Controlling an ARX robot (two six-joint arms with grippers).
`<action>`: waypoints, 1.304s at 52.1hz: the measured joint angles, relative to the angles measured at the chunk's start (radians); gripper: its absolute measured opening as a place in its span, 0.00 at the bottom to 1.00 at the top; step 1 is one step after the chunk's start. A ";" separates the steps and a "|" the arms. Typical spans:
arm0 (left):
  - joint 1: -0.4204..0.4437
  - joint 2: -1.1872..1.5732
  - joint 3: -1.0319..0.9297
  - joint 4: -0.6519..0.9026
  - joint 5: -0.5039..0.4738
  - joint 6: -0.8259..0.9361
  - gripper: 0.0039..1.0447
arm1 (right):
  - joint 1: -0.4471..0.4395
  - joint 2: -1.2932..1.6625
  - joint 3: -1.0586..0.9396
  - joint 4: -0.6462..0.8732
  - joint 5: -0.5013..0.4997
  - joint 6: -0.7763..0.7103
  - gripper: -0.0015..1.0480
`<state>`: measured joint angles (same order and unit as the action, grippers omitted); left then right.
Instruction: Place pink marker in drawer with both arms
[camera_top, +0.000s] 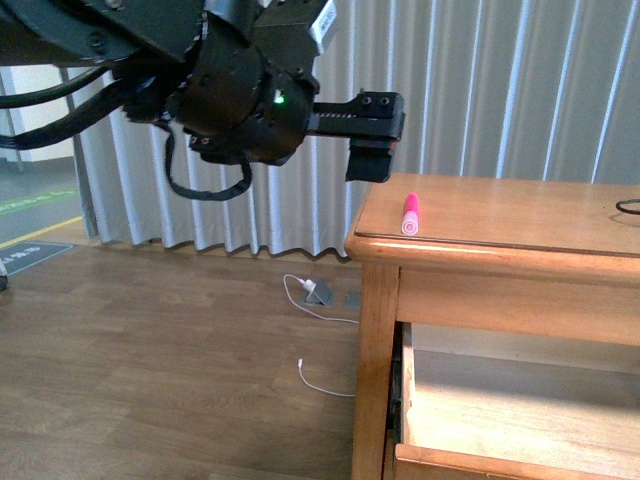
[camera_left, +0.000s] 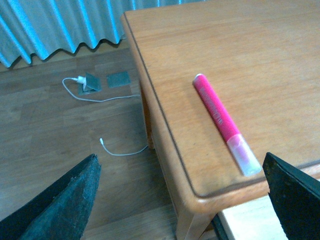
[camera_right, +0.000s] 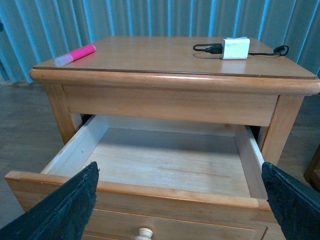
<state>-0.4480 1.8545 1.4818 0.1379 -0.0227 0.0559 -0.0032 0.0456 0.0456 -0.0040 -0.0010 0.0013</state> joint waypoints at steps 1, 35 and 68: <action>-0.006 0.014 0.019 -0.006 0.000 0.000 0.94 | 0.000 0.000 0.000 0.000 0.000 0.000 0.92; -0.100 0.328 0.336 -0.115 -0.024 0.008 0.94 | 0.000 0.000 0.000 0.000 0.000 0.000 0.92; -0.097 0.334 0.389 -0.243 -0.048 0.029 0.36 | 0.000 0.000 0.000 0.000 0.000 0.000 0.92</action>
<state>-0.5453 2.1887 1.8713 -0.1051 -0.0708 0.0849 -0.0032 0.0456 0.0456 -0.0040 -0.0010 0.0013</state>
